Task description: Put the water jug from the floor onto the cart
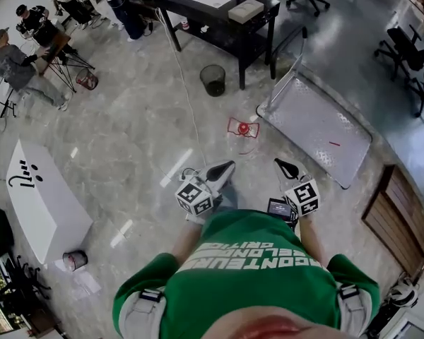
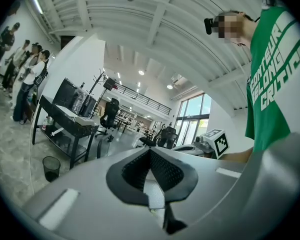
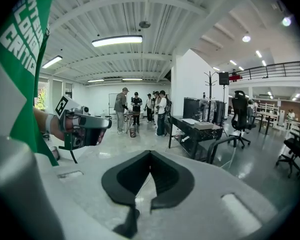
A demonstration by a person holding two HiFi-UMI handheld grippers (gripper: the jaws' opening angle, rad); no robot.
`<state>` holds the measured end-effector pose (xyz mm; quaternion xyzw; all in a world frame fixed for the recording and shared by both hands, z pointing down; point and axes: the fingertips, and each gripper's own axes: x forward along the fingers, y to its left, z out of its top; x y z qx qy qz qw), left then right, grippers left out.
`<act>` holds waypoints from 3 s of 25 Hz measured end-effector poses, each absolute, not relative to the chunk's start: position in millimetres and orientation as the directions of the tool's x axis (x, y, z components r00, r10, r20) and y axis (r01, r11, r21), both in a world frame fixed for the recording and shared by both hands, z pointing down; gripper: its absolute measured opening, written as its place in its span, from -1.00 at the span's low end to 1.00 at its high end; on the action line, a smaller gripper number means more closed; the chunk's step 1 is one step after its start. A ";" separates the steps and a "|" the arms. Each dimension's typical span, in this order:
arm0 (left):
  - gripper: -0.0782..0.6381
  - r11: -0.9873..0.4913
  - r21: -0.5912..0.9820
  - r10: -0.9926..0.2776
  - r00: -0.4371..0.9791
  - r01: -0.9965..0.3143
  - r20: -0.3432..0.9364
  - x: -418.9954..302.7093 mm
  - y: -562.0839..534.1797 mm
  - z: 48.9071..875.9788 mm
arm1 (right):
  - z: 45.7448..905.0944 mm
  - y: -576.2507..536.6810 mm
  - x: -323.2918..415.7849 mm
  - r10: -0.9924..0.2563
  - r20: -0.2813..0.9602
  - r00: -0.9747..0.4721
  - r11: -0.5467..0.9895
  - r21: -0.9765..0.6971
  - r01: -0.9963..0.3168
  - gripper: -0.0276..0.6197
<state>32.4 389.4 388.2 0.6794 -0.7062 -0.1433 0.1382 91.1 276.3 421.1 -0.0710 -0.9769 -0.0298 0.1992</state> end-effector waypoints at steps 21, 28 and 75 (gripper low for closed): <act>-0.74 0.018 0.430 -0.999 -0.037 -0.903 -0.037 -141.9 383.2 388.2 | 406.5 281.1 -96.5 0.182 0.466 -0.866 0.955 0.125 0.268 -0.94; -0.74 0.044 0.443 -0.998 -0.061 -0.895 -0.024 -158.2 373.7 396.3 | 412.4 270.1 -108.9 0.197 0.469 -0.861 0.950 0.125 0.285 -0.94; -0.74 0.220 0.540 -0.962 -0.092 -0.813 0.255 -206.3 282.3 567.5 | 593.4 170.6 -158.4 0.358 0.605 -0.711 0.924 -0.119 0.364 -0.94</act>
